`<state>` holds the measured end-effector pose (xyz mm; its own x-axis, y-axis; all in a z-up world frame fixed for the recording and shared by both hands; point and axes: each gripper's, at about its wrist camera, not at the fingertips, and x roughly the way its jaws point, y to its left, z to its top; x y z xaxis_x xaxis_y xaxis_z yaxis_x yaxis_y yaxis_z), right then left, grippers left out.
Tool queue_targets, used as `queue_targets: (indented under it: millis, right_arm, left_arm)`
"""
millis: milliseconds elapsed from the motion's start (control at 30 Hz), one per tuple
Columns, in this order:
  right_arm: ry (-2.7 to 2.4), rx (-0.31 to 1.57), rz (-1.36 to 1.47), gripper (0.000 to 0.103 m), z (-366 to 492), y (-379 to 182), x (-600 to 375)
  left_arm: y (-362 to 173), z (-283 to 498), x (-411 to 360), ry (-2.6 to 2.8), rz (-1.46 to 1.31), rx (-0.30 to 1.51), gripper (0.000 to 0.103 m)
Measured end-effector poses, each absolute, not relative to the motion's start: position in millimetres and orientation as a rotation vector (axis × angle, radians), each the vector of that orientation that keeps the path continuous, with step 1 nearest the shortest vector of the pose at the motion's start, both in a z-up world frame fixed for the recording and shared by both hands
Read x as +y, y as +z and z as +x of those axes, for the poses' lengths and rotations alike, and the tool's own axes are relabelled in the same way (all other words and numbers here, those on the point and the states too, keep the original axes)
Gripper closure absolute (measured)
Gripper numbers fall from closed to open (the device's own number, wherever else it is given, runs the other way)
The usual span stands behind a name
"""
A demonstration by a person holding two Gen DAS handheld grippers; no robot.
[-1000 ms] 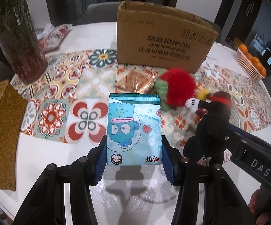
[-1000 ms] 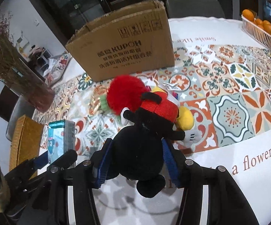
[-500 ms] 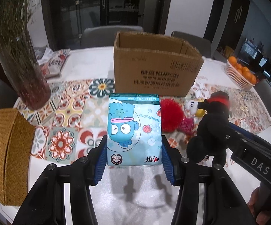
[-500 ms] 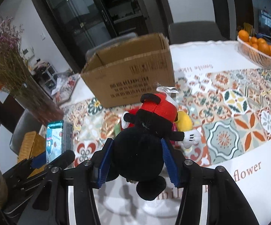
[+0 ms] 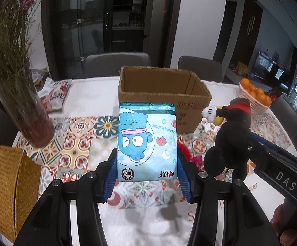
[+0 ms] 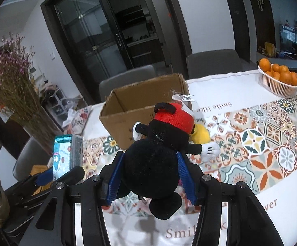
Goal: Organize soft objects
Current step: 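Lift the tissue pack and Mickey plush and carry both toward the cardboard box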
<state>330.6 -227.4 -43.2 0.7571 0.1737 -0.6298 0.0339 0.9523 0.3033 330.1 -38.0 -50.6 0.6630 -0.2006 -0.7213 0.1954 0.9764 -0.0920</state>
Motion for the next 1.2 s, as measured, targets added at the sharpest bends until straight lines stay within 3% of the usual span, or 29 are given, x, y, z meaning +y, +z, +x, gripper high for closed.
queue_targets:
  millis: [1200]
  right_arm:
    - [0.093,0.547,0.296,0.05,421.2,15.1,-235.5]
  left_arm:
    - [2.1,419.3,-52.7,-0.256,0.055,0.666,0.052]
